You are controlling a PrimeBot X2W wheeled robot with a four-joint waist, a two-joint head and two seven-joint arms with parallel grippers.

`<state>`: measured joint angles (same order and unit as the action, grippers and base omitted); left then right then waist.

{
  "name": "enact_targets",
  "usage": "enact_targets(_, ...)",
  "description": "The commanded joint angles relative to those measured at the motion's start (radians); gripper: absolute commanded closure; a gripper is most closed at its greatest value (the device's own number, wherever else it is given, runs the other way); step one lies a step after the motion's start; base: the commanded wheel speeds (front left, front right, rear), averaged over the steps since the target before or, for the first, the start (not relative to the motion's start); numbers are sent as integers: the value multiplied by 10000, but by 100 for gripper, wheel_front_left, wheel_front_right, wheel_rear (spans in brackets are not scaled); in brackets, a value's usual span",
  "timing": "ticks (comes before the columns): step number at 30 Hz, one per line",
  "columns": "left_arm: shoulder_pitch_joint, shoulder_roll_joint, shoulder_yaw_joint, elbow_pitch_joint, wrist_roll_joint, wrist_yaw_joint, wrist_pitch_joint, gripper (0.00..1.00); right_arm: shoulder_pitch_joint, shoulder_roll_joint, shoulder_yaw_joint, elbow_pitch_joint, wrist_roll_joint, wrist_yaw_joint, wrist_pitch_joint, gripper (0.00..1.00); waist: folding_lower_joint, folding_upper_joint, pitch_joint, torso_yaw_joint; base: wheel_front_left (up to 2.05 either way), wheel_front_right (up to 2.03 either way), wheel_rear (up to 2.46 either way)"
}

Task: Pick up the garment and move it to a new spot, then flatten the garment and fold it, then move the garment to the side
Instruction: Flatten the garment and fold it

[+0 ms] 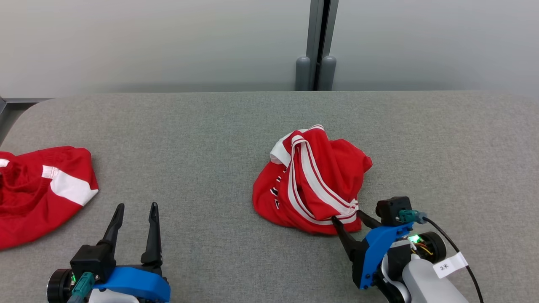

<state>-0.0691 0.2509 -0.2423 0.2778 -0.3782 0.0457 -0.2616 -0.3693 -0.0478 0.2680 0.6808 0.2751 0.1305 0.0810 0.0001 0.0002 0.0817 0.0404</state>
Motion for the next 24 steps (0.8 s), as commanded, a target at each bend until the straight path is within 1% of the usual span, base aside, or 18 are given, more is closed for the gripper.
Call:
enact_targets(1, -187, 58, -16, 43, 14, -46, -36, 0, -281, -46, 197, 270, 93, 5, -188, 0, -1, -2, 17, 1, 0, 0, 0)
enact_targets(3, -196, 42, -39, 53, 23, -45, -38, 0, -434, -47, 363, 496, 185, 5, -337, 0, -1, -2, 18, -9, 0, 0, 0)
enact_targets(4, -183, 40, -49, 60, 26, -45, -38, 0, -486, -46, 435, 606, 227, 5, -391, 6, -1, -2, 13, -19, 0, 0, 0)
enact_targets(5, -177, 43, -55, 74, 22, -49, -39, 0, -534, -47, 510, 714, 290, 5, -429, 17, -1, -2, 4, -32, 0, 0, 0)
enact_targets(6, -173, 46, -59, 88, 14, -62, -39, 0, -579, -47, 623, 787, 336, 5, -467, 80, -1, -2, -9, -43, 0, 0, 0)
enact_targets(7, -168, 53, -63, 99, 0, -70, -40, 0, -633, -44, 730, 836, 412, 5, -539, 100, -1, -2, -20, -58, 0, 0, 0)
enact_targets(12, -156, 41, -96, 133, -32, -47, -41, 0, -763, -49, 1051, 902, 713, 5, -798, 100, -1, -2, -89, -117, 0, 0, 0)
enact_targets(15, -115, 66, -108, 148, -61, -57, -41, 0, -804, -46, 1189, 645, 1028, 5, -999, 100, -1, -2, -166, -148, 0, 0, 0)
enact_targets(20, -5, 103, -107, 95, -63, -7, -42, 0, -657, -47, 1161, -550, 1229, 5, -1267, 100, -1, -2, -306, -225, 0, 0, 0)
enact_targets(24, 66, 143, -79, -41, -99, 68, -41, 0, -417, -49, 818, -2253, 1046, 5, -1058, 100, -1, -2, -379, -295, 0, 0, 0)
